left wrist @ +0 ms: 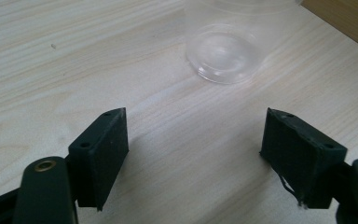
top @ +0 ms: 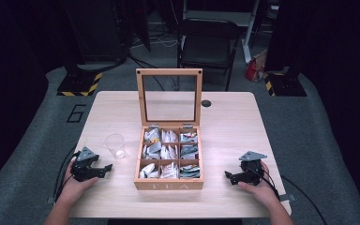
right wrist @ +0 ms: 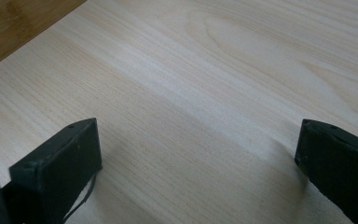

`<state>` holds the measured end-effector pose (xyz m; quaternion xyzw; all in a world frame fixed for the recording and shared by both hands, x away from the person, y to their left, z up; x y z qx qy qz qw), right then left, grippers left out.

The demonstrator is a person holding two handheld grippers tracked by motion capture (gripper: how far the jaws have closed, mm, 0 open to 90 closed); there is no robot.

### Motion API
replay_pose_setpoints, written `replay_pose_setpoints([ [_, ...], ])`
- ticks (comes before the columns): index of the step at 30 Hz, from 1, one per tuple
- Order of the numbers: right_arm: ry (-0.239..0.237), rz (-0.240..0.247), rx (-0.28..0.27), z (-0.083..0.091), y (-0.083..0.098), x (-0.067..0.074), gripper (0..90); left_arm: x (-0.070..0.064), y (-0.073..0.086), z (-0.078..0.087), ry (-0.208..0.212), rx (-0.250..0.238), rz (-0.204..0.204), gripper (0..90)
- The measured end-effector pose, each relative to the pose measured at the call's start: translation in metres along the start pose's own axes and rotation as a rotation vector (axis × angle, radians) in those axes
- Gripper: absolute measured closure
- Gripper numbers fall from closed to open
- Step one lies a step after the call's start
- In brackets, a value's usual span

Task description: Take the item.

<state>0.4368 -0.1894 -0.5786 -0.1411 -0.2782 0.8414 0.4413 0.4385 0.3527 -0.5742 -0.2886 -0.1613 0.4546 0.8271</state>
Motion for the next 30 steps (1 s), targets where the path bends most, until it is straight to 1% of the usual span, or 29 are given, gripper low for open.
replay_pose_setpoints([
  [1,0.0,0.0,-0.001,0.0,0.0,0.0,0.0,-0.001,0.0,-0.001,0.002,-0.005,0.006,24.6],
  [2,0.0,0.0,-0.001,0.0,0.0,0.0,0.0,-0.002,0.0,0.0,0.002,0.005,0.005,24.6],
  [3,-0.001,0.0,-0.001,0.0,0.0,0.0,0.0,-0.002,-0.001,0.0,0.006,0.001,0.006,24.6],
  [4,-0.002,0.0,-0.001,0.0,0.0,0.0,0.0,-0.002,0.0,0.001,0.008,0.013,-0.002,24.9],
  [6,0.0,0.0,-0.001,0.0,0.0,0.0,0.0,-0.004,-0.002,0.003,0.014,0.015,0.002,25.9],
  [7,0.0,0.0,-0.001,0.0,0.0,0.0,0.0,-0.006,-0.003,0.006,0.035,0.024,0.006,26.7],
  [8,0.0,0.0,-0.001,0.0,0.0,0.0,0.0,-0.006,-0.003,0.006,0.035,0.024,0.006,27.1],
  [9,0.0,0.0,0.0,0.0,0.0,0.0,0.0,-0.008,-0.005,0.007,0.031,0.009,0.012,27.1],
  [10,0.0,0.0,0.0,0.0,0.0,0.0,0.0,-0.012,-0.006,0.011,0.05,0.019,0.004,28.3],
  [11,-0.001,0.0,0.0,0.0,0.0,0.0,0.0,-0.013,-0.008,0.011,0.054,0.003,0.005,28.8],
  [12,-0.001,0.0,0.0,0.0,0.0,0.0,0.0,-0.013,-0.008,0.011,0.054,0.003,0.005,29.1],
  [13,0.0,0.0,0.0,0.0,0.0,0.0,0.0,-0.017,-0.01,0.015,0.067,0.01,0.002,29.2],
  [14,0.0,0.0,0.0,0.0,0.0,0.0,0.0,-0.017,-0.01,0.015,0.067,0.01,0.002,29.6],
  [15,0.0,0.0,-0.001,0.0,0.0,0.0,0.0,-0.02,-0.012,0.016,0.07,-0.003,0.0,30.4],
  [20,-0.001,0.0,0.0,0.0,0.0,0.0,0.0,-0.026,-0.014,0.02,0.08,0.004,-0.008,32.4],
  [23,-0.001,-0.001,0.0,0.0,0.0,0.0,0.0,-0.028,-0.017,0.024,0.082,-0.004,-0.01,32.9],
  [24,-0.001,-0.001,0.0,0.0,0.0,0.0,0.0,-0.029,-0.017,0.025,0.083,-0.012,0.001,32.9],
  [26,0.0,0.0,-0.001,0.0,0.0,0.0,0.0,-0.03,-0.019,0.026,0.082,-0.018,0.0,33.3],
  [27,0.0,0.0,0.0,0.0,0.0,0.0,0.0,-0.033,-0.019,0.028,0.099,-0.016,0.014,33.4],
  [28,0.0,0.0,0.0,0.0,0.0,0.0,0.0,-0.034,-0.02,0.029,0.096,-0.023,0.012,33.7],
  [30,-0.001,-0.001,0.0,0.0,0.0,0.0,0.0,-0.035,-0.021,0.029,0.099,-0.024,0.015,34.4],
])
Point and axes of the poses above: each handheld gripper's, and its own axes: z roughly backward along the jaws, y roughly out of its underside, x roughly to its left, the point moved 7 cm from there along -z, roughly forward along the jaws, and after that the axes turned 9 degrees about x, right-handed, at the moved point
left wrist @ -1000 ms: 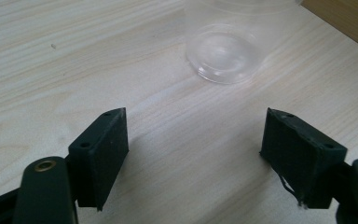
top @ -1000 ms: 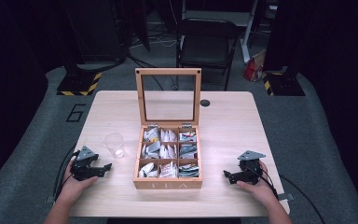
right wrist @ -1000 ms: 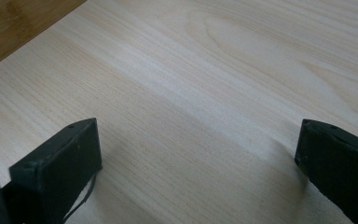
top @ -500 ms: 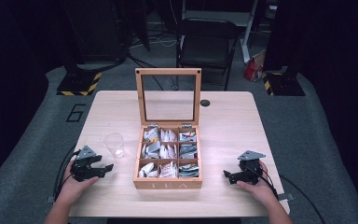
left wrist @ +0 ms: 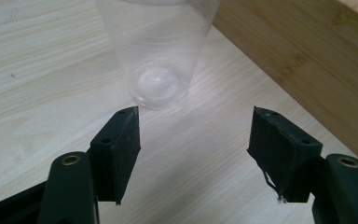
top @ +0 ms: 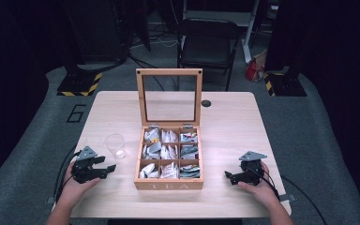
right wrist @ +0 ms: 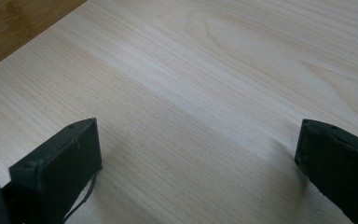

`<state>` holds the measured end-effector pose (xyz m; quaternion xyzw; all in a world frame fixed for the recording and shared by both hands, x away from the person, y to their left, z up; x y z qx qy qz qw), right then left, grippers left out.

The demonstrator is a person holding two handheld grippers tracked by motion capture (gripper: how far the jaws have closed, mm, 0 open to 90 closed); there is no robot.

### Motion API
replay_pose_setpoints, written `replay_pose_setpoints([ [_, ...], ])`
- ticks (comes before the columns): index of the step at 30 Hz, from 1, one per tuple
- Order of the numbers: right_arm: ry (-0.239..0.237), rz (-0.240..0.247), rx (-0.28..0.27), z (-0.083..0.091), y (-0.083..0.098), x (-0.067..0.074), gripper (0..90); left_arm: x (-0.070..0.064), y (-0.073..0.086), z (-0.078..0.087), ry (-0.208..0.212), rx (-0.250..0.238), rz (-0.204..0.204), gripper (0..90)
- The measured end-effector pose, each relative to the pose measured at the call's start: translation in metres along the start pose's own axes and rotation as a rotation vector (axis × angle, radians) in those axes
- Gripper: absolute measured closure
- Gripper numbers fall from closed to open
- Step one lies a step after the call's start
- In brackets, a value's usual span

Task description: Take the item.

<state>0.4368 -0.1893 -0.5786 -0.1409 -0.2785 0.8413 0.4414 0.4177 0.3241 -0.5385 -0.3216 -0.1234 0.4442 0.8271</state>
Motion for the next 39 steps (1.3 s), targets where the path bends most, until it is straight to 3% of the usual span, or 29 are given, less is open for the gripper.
replay_pose_setpoints([
  [4,0.0,0.0,0.0,0.0,0.0,0.0,0.0,-0.006,-0.004,0.001,0.012,0.0,-0.029,35.1],
  [8,0.001,0.001,0.0,0.0,0.0,0.0,0.0,-0.012,-0.007,0.001,0.021,-0.011,-0.03,36.1],
  [12,0.0,0.0,0.0,0.0,0.0,0.0,0.0,-0.02,-0.012,0.001,0.026,-0.006,-0.078,36.9],
  [20,0.001,0.0,0.0,0.0,0.0,0.0,0.0,-0.031,-0.02,0.003,0.048,-0.018,-0.089,38.3],
  [23,0.0,0.0,0.0,0.0,0.0,0.0,0.0,-0.036,-0.023,0.003,0.062,-0.026,-0.074,38.9],
  [25,0.0,0.0,0.0,0.0,0.0,0.0,0.0,-0.037,-0.025,0.003,0.059,-0.027,-0.09,39.1],
  [29,0.001,0.001,0.0,0.0,0.0,0.0,0.0,-0.042,-0.028,0.003,0.069,-0.023,-0.079,39.6],
  [30,0.0,0.0,0.0,0.0,0.0,0.0,0.0,-0.041,-0.03,0.004,0.059,-0.024,-0.102,39.8],
  [39,0.003,-0.001,-0.001,0.0,0.0,0.0,0.0,-0.052,-0.046,0.006,0.07,-0.035,-0.097,40.7],
])
Point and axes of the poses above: each handheld gripper's, and its own axes: z roughly backward along the jaws, y roughly out of its underside, x roughly to its left, the point moved 7 cm from there along -z, roughly forward along the jaws, and after that the axes turned 9 degrees about x, right-handed, at the moved point
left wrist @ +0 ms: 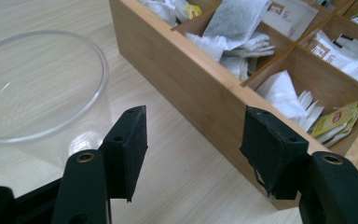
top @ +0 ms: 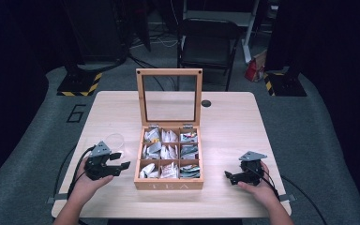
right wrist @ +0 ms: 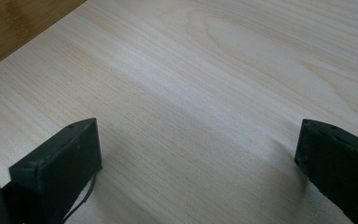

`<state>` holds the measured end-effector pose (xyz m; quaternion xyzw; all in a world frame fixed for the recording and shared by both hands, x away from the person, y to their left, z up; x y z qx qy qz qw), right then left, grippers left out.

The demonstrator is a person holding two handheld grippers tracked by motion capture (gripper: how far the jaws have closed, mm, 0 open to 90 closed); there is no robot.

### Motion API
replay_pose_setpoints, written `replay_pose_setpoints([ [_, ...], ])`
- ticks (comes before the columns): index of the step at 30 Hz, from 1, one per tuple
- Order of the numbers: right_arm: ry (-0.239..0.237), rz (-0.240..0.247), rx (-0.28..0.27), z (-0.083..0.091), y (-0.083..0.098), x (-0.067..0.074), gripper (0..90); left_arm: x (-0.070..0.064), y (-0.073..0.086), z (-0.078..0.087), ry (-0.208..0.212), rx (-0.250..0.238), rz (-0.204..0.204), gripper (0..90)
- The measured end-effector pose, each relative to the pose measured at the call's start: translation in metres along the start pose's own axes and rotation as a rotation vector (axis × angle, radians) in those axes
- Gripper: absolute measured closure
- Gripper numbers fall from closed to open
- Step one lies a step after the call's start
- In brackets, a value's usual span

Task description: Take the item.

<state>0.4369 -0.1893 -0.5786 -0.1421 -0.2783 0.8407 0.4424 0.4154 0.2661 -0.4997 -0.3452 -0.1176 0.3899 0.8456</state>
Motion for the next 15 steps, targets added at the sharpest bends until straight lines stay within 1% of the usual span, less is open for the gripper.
replay_pose_setpoints([
  [4,-0.001,0.0,0.0,0.0,0.0,0.0,0.0,-0.002,-0.007,0.0,-0.002,0.0,-0.008,41.3],
  [9,-0.001,0.0,0.0,0.0,0.0,0.0,0.0,-0.004,-0.011,0.0,0.003,0.003,-0.009,42.6],
  [10,-0.001,0.001,0.001,0.0,0.0,0.0,0.0,-0.004,-0.011,0.0,-0.002,0.005,-0.014,42.6],
  [11,0.0,-0.001,0.0,0.0,0.0,0.0,0.0,-0.004,-0.012,-0.001,-0.002,-0.001,-0.009,43.3],
  [15,0.0,0.0,0.0,0.0,0.0,0.0,0.0,-0.004,-0.015,-0.004,0.0,0.013,-0.014,44.0],
])
Point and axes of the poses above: each handheld gripper's, and its own axes: z roughly backward along the jaws, y roughly out of its underside, x roughly to its left, the point moved 7 cm from there along -z, roughly forward along the jaws, and after that the axes turned 9 degrees about x, right-handed, at the moved point
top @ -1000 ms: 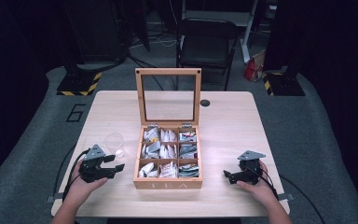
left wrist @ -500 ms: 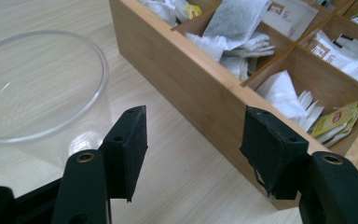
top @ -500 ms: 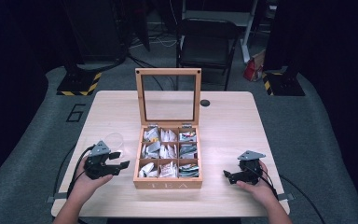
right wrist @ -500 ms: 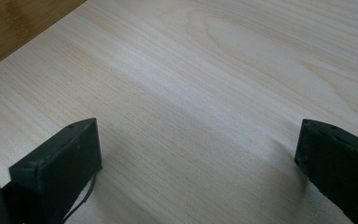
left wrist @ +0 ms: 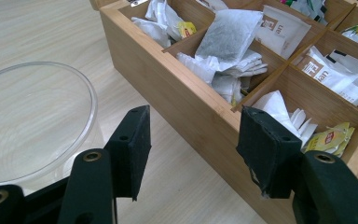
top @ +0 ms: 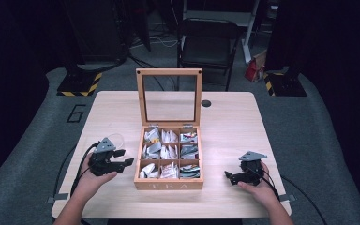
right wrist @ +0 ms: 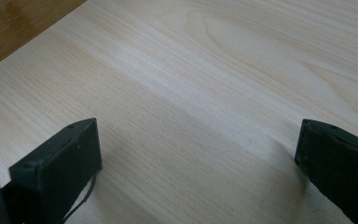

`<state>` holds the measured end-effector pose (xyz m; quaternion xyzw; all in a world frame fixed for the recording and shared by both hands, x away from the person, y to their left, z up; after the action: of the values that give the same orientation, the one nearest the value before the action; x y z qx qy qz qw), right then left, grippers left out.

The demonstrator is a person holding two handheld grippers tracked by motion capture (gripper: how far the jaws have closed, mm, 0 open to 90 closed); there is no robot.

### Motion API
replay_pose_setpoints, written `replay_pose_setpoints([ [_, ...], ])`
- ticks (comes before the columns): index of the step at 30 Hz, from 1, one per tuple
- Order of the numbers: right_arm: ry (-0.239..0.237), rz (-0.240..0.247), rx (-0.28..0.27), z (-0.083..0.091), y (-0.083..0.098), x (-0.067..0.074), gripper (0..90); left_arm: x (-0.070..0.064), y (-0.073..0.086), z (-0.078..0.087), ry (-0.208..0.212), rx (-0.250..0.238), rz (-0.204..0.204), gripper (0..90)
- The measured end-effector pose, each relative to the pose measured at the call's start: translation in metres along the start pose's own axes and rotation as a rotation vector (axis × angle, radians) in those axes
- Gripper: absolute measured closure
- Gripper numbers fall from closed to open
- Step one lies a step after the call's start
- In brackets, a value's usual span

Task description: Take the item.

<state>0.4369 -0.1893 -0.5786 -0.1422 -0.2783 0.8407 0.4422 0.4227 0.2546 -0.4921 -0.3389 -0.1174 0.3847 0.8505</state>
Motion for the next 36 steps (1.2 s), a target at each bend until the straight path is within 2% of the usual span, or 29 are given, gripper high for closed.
replay_pose_setpoints([
  [4,0.0,0.0,0.0,0.0,0.0,0.0,0.0,-0.002,-0.005,-0.003,-0.003,0.001,-0.008,45.0],
  [8,-0.001,-0.001,0.0,0.0,0.0,0.0,0.0,-0.004,-0.009,-0.005,0.004,-0.002,0.002,45.8],
  [20,-0.001,0.001,0.001,0.0,0.0,0.0,0.0,-0.008,-0.023,-0.013,-0.01,-0.005,0.006,44.1],
  [21,-0.001,0.001,0.001,0.0,0.0,0.0,0.0,-0.009,-0.024,-0.013,-0.003,0.007,-0.001,44.1],
  [24,0.0,0.0,0.0,0.0,0.0,0.0,0.0,-0.01,-0.028,-0.014,0.0,0.0,0.003,44.1],
  [26,-0.001,0.001,0.0,0.0,0.0,0.0,0.0,-0.01,-0.031,-0.014,-0.015,-0.001,-0.006,44.1],
  [36,-0.002,0.001,0.001,0.0,0.0,0.0,0.0,-0.014,-0.043,-0.017,-0.005,-0.001,-0.016,44.1],
])
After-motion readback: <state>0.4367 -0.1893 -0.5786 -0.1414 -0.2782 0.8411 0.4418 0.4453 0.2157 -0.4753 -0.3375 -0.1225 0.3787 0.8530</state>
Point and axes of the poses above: each handheld gripper's, and its own axes: z roughly backward along the jaws, y roughly out of its underside, x roughly to its left, the point moved 7 cm from there along -z, roughly forward along the jaws, and after that the axes turned 9 degrees about x, right-handed, at the moved point
